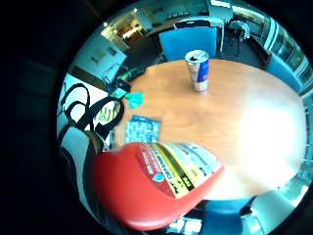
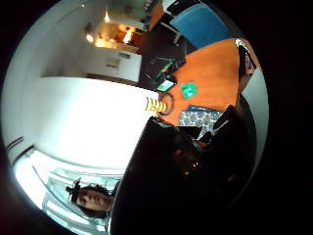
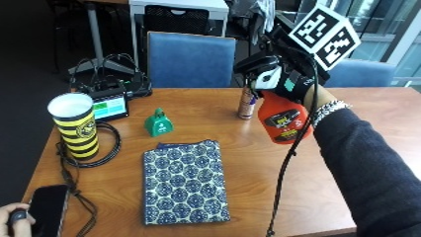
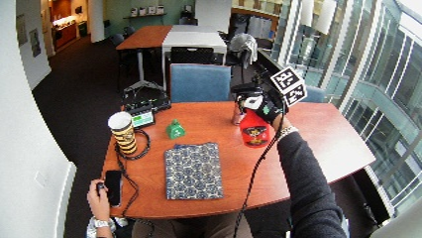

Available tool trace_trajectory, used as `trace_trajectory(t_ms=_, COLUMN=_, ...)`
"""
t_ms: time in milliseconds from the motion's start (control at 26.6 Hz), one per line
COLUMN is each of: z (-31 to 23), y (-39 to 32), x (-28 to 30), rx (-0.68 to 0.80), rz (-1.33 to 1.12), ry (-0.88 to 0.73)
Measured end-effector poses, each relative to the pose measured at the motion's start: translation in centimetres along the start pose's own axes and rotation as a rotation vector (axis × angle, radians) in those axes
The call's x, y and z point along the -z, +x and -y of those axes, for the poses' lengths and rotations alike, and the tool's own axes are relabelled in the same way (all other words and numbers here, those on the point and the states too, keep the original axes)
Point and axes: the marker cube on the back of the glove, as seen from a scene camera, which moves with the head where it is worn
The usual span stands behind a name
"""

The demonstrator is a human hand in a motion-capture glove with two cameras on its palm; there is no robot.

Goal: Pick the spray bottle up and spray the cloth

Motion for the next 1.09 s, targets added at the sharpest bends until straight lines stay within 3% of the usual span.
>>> trace_trajectory(t_ms=188, z=-0.2, y=-1.5, x=-0.7, rx=-0.005, rz=-0.292, ry=-0.154)
trace_trajectory(t_ms=376, z=-0.5, y=-3.2, x=-1.8, rx=0.022, rz=-0.515, ry=-0.205)
trace_trajectory(t_ms=677, z=-1.1, y=-3.2, x=-7.2, rx=0.039, rz=-0.831, ry=-0.358)
trace_trajectory(t_ms=1090, z=-2.7, y=-1.1, x=-14.3, rx=0.032, rz=-1.072, ry=-0.538)
